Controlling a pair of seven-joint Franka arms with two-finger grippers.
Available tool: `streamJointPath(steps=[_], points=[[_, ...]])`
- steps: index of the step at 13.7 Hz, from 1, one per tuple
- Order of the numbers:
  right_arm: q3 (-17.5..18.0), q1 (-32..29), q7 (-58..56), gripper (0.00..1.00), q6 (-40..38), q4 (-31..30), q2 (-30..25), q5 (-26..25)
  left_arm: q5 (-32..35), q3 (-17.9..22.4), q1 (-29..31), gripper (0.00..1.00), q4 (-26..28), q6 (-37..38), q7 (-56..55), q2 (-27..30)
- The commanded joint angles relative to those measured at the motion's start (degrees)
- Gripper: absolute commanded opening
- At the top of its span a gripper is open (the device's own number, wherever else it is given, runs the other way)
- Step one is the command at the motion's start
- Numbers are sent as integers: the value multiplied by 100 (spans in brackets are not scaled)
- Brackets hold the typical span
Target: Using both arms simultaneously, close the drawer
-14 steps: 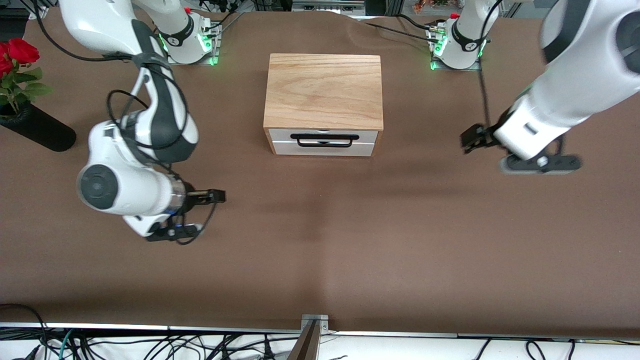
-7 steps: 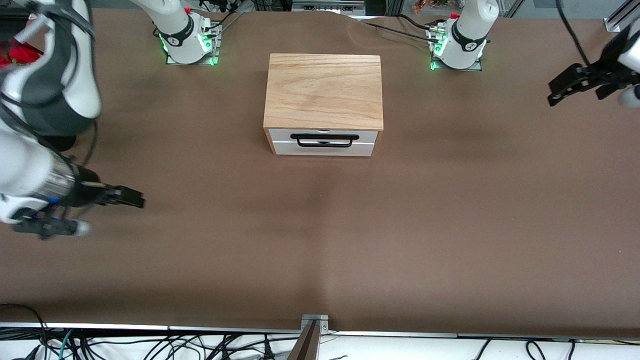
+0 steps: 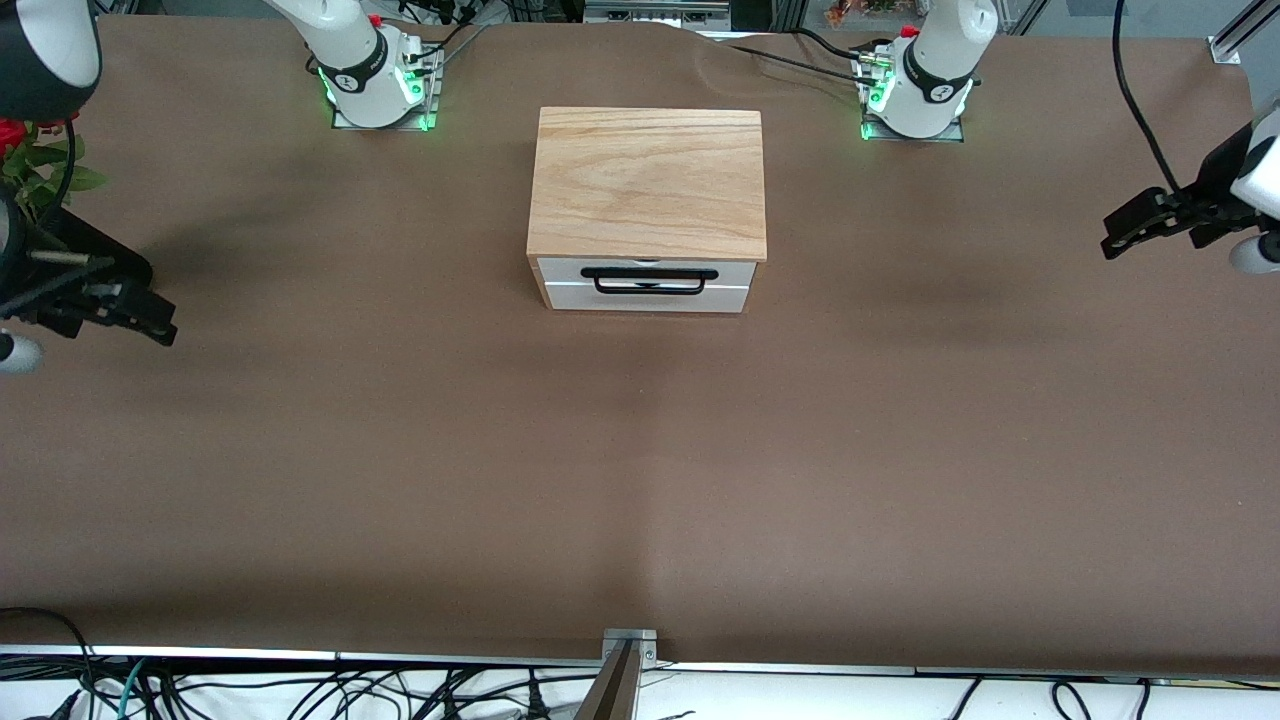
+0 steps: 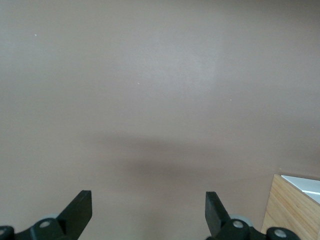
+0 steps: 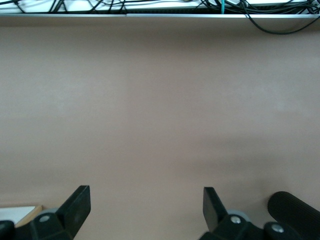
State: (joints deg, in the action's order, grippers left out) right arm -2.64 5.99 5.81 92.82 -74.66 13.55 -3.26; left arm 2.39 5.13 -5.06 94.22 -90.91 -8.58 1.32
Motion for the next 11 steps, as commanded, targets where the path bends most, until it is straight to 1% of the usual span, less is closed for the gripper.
streamJointPath(steps=[1,3,5,7,8,11], points=[[282,-247,-1,100,157,-741,-458,-113,-124,-30,5,100,9,-59,22,-44],[282,-387,-36,100,166,-769,-476,-87,-152,-30,5,100,9,-32,75,-62],[273,-397,-54,100,79,-665,-345,-43,-291,-30,5,100,43,81,110,-62],[273,-353,-28,100,70,-620,-327,-52,-511,-30,14,100,26,222,128,-88],[273,-344,-28,100,61,-620,-327,-52,-608,-30,14,100,17,414,198,-97],[273,-344,-28,100,43,-620,-327,-52,-652,-30,-30,100,-35,521,242,-184]])
